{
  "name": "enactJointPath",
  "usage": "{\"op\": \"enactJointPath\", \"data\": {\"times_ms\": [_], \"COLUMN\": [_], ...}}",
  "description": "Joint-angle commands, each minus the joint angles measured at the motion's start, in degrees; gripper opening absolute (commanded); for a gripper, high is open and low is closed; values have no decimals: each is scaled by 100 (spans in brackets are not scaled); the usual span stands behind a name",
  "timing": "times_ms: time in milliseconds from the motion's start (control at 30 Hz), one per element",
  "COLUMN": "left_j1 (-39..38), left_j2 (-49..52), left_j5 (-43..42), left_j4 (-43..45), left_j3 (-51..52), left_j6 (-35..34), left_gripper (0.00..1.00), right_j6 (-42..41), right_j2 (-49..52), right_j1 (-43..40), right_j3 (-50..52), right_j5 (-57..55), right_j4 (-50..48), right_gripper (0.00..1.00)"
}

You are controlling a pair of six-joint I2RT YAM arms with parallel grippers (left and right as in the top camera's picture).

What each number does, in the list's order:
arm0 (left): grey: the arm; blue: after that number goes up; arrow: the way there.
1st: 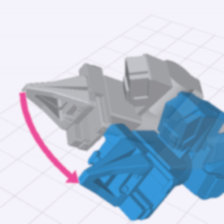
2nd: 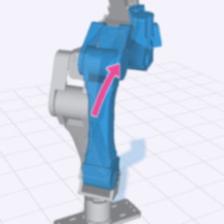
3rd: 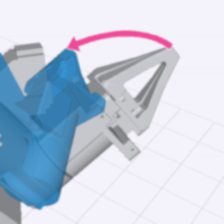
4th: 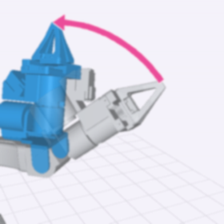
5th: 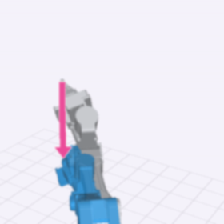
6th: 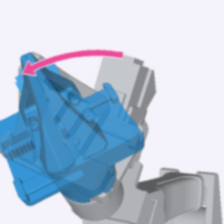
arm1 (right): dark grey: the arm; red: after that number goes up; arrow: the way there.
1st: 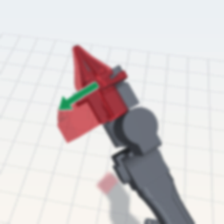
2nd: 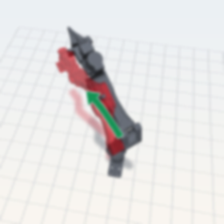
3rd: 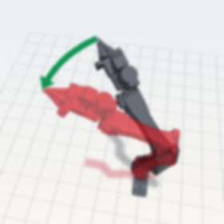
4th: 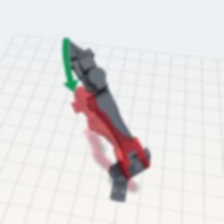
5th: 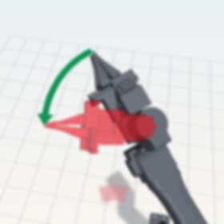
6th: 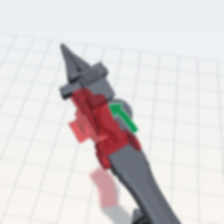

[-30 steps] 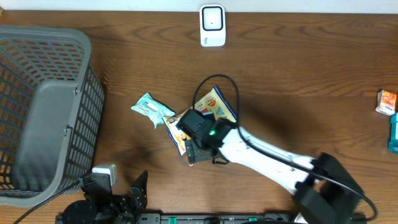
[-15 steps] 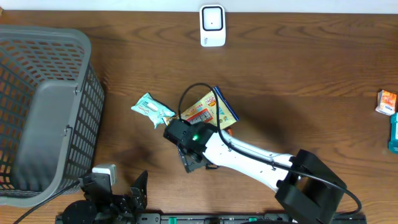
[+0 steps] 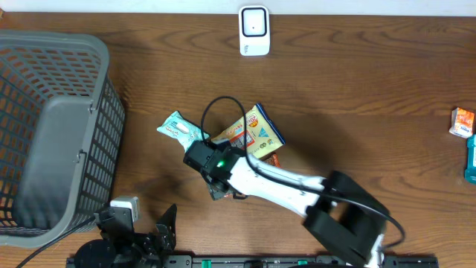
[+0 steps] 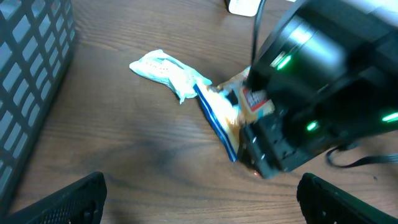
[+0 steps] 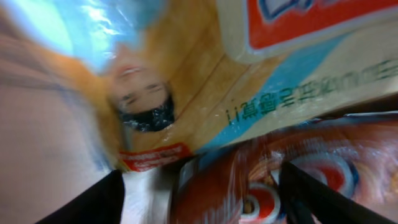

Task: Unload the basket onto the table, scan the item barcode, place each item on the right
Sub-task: 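Grasp the red wafer bar with the right gripper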

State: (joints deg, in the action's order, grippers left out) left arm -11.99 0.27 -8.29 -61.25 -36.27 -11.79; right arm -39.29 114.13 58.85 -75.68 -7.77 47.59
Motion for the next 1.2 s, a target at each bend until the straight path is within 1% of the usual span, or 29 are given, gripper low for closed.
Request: {"op": "enactJointPath", "data": {"times_ms": [0,100,167,200,300,333,400,467,600,667,733,767,900,967,1033,1067,1167], "left_j1": [24,24,24,24,24,24,24,24,24,24,24,24,24,24,24,24,24], "left_j2": [2,2,2,2,2,2,2,2,2,2,2,2,2,2,2,2,2], "left_j5": [-28,-28,-28,-26,-26,-26,-28,-26,-26,-26,-28,-28,-26,-26,-26,-26,-28], "left_j4": [7,7,7,7,7,7,4,7,7,4,7,7,7,7,4,7,7], "left_j3": [-26,-26,-26,-26,-26,-26,-26,-26,-26,-26,-26,-26,-26,-26,-26,-26,-26], "left_j6": [11,11,11,11,11,11,11,11,11,11,11,11,11,11,11,11,11], "left_gripper": [98,98,98,98,98,98,98,98,98,98,98,98,98,98,98,98,98], "right_j6": [-483,-964,-1093,-1104,-1132,-1130,-1104,-1082,-1080,-1080,-1080,-1078,-1038,-1038,-1038,-1038,-992], "right_j2": [260,365,363,363,363,363,363,363,363,363,363,363,365,365,365,365,365], "right_j1": [61,59,37,26,-9,-11,-13,-17,-17,-13,-13,-7,66,181,297,352,426], "right_j3": [-26,-26,-44,-52,-57,-63,-107,-212,-634,-931,-1202,-1296,-1228,-1029,-826,-730,-487], "right_j5": [-227,-372,-396,-391,-391,-391,-398,-400,-533,-592,-660,-693,-695,-704,-756,-804,-885], "right_j4": [271,514,564,575,647,678,743,901,1375,1707,2048,2210,2492,2485,2361,2304,2050], "right_gripper": [66,54,39,34,31,27,26,28,54,59,62,65,65,65,68,71,74]}}
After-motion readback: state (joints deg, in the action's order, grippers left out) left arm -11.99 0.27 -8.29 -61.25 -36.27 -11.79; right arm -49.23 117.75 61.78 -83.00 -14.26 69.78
